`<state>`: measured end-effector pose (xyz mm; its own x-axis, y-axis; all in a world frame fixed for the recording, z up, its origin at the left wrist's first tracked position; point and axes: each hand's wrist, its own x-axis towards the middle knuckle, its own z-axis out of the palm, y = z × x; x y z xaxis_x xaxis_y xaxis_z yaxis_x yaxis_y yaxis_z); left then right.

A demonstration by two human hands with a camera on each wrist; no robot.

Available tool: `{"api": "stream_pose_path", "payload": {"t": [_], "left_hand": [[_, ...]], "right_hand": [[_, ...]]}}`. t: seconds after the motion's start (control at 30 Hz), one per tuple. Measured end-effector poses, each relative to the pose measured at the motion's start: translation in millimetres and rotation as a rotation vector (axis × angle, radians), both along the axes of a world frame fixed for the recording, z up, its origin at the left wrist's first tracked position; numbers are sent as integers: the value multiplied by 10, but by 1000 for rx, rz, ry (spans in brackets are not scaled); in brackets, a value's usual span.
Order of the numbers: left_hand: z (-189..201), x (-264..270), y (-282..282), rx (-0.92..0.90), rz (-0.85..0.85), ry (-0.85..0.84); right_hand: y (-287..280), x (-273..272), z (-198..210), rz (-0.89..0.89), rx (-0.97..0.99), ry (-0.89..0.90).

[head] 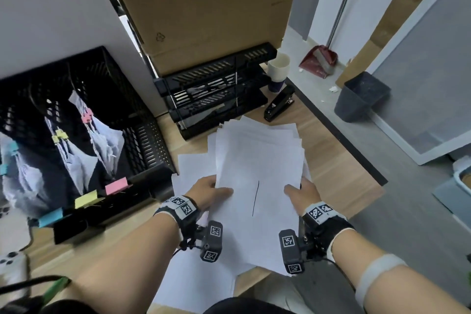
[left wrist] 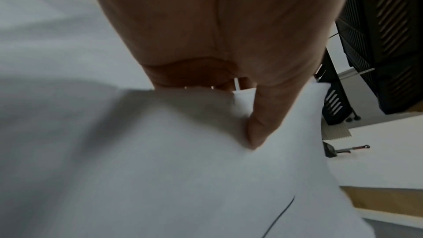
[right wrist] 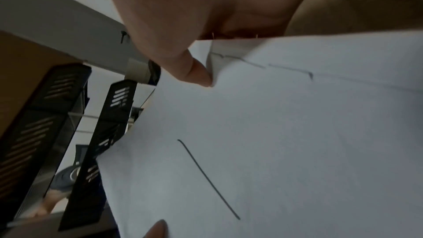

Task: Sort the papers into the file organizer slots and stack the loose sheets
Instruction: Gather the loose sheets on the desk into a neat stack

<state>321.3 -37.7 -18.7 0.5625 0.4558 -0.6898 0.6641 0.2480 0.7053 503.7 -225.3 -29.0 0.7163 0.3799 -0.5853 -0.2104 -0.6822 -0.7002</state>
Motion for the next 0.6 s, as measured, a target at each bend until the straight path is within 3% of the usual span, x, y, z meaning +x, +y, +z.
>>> {"api": "stream_pose_path", "payload": {"t": [0.17,0.3,0.47,0.6], "left_hand": [[-122,-493,7,251,-10,238],[-232,-739,-85,461,-37,479],[-335,-844,-194,400,230,384],[-387,-859,-177,246,516,258]], "right_hand": [[272,-181,-125,319,-294,-56],[474,-380,-166,451,-453,-168],[576,-489,-152,374,-438,-107],[524,-482,-112,430,-407,90]]}}
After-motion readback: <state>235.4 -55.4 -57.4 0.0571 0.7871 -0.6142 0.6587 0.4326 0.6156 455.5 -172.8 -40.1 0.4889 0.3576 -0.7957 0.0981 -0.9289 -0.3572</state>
